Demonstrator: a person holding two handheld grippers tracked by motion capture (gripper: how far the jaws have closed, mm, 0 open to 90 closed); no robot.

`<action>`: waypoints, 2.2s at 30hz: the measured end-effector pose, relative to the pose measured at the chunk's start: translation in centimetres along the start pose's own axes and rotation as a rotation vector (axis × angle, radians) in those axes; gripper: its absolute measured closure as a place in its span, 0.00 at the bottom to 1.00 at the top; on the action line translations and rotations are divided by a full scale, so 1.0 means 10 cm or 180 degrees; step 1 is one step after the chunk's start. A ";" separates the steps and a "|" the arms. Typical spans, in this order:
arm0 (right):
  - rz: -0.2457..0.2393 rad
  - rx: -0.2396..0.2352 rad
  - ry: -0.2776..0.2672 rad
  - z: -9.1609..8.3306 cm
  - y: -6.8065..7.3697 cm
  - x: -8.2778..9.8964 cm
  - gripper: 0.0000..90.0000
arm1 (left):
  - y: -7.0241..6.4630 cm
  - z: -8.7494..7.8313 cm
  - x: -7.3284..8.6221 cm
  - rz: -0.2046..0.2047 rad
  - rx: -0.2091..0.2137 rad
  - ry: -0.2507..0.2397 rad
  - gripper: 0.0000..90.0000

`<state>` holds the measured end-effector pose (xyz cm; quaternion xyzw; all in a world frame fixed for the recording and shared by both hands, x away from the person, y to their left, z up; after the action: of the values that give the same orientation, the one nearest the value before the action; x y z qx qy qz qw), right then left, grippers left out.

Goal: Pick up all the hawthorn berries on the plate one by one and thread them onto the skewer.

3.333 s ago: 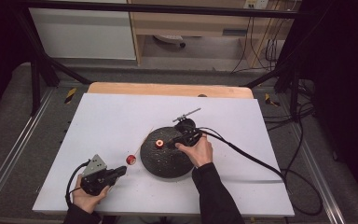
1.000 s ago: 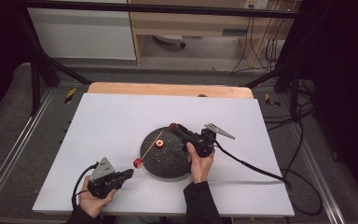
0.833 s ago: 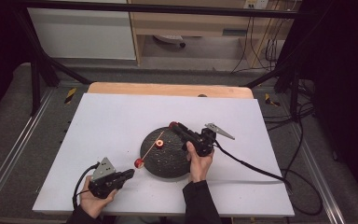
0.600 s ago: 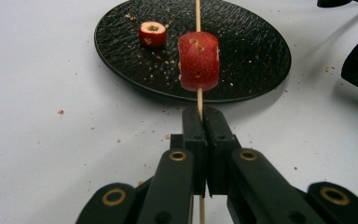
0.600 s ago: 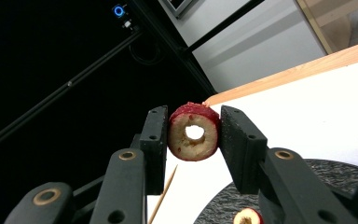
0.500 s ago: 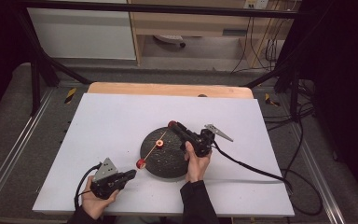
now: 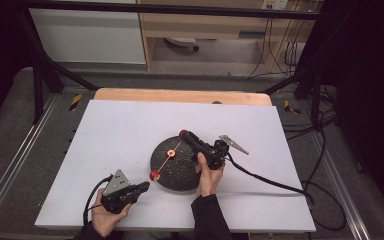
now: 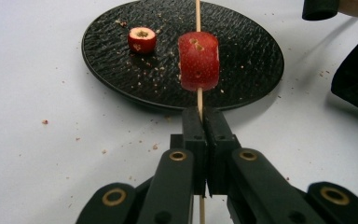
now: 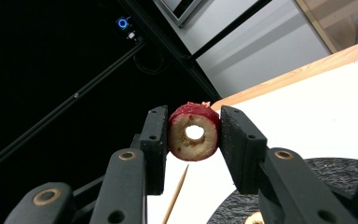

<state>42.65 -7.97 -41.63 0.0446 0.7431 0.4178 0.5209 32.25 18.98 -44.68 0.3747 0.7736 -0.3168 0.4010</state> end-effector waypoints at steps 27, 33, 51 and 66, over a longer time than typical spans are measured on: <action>0.0118 -0.0087 0.0057 0.00 0.00 0.09 0.71 | -0.09 0.13 -0.09 -0.0100 -0.0137 -0.0229 0.99; 0.0113 -0.0082 0.0043 -0.01 0.01 0.09 0.71 | -0.08 0.19 -0.15 -0.0132 -0.0136 -0.0223 0.99; 0.0150 -0.0104 0.0036 -0.05 0.03 0.05 0.71 | -0.10 0.22 -0.22 -0.0069 -0.0195 -0.0297 0.99; 0.0160 -0.0126 0.0139 -0.06 0.03 0.09 0.72 | -0.07 0.30 -0.33 -0.0058 -0.0172 -0.0300 0.99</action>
<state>41.68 -7.68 -42.04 0.0437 0.7445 0.4462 0.4947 34.13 15.14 -43.18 0.3414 0.7654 -0.3168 0.4441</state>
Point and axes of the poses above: each handheld gripper's, and its own axes: z roughly forward along the jaws, x roughly out of its underside, y roughly to its left, the point moved 2 cm from there along z, roughly forward along the jaws, and after that the axes turned 13 degrees about x, right-handed, at the moved point
